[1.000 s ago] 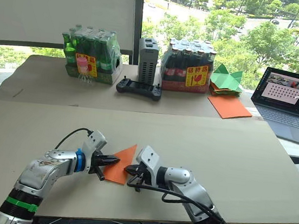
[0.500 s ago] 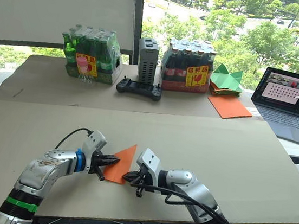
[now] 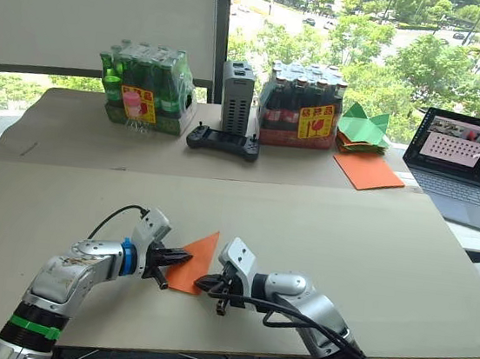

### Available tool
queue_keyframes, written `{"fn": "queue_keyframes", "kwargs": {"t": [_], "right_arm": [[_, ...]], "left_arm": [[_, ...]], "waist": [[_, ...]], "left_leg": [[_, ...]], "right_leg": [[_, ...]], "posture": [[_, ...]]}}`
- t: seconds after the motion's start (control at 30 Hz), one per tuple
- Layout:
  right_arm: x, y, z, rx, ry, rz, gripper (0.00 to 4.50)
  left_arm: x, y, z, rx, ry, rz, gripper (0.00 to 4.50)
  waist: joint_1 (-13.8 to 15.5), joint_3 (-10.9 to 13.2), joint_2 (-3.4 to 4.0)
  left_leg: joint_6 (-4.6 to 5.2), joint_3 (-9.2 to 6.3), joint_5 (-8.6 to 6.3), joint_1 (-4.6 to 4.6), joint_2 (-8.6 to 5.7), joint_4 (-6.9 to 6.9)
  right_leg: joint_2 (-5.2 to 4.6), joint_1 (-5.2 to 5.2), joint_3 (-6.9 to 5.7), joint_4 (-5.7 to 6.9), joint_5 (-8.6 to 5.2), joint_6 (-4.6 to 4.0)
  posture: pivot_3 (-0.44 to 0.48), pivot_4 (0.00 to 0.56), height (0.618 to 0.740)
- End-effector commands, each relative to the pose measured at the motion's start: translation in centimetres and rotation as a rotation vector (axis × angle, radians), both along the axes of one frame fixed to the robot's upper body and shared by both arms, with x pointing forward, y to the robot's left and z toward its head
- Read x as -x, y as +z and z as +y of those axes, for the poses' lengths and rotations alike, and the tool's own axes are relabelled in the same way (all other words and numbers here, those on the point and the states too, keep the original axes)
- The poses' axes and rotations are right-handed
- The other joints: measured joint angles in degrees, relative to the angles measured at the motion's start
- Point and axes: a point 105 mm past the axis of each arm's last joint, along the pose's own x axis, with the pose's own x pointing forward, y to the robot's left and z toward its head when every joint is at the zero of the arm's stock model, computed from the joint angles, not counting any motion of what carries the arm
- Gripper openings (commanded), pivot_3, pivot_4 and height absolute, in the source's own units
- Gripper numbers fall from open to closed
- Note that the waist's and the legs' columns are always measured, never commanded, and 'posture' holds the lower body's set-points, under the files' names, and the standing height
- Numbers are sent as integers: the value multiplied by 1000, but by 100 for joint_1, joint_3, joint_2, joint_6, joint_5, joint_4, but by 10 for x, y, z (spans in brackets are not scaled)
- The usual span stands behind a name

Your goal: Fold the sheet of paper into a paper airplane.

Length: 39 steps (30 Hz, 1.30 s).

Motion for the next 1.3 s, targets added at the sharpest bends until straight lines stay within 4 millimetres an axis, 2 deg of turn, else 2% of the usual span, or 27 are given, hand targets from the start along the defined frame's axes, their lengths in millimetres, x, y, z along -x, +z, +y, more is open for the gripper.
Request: {"fn": "queue_keyframes", "kwargs": {"t": [0.03,0.3,0.43,0.77,1.3], "right_arm": [[-19,-3,-10,42,-98,-46,0],[-41,0,-18,49,-192,-109,0],[-36,-1,-14,51,-155,-115,0],[-6,-7,0,66,-3,-97,0],[-9,-9,-1,83,-13,-106,0]], "left_arm": [[2,-9,5,-33,16,35,43],[2,-9,5,-33,16,36,43],[1,-8,5,-32,17,34,43],[-7,-3,2,-16,39,13,43],[-12,-6,12,-40,72,8,43]], "waist": [[-1,0,0],[2,0,0],[2,0,0],[9,0,0],[-7,0,0]], "left_leg": [[0,0,0,0,0,0],[0,0,0,0,0,-1],[0,0,0,0,0,-1],[0,0,0,0,0,-1],[0,-1,0,0,0,-3]], "right_leg": [[0,0,0,0,0,0],[-1,0,0,0,1,-1],[0,0,0,0,1,-1],[-1,0,0,-1,0,0],[0,-1,0,0,0,-1]], "posture": [[0,150,740],[0,150,740],[0,150,740],[0,150,740],[0,150,740]]}}
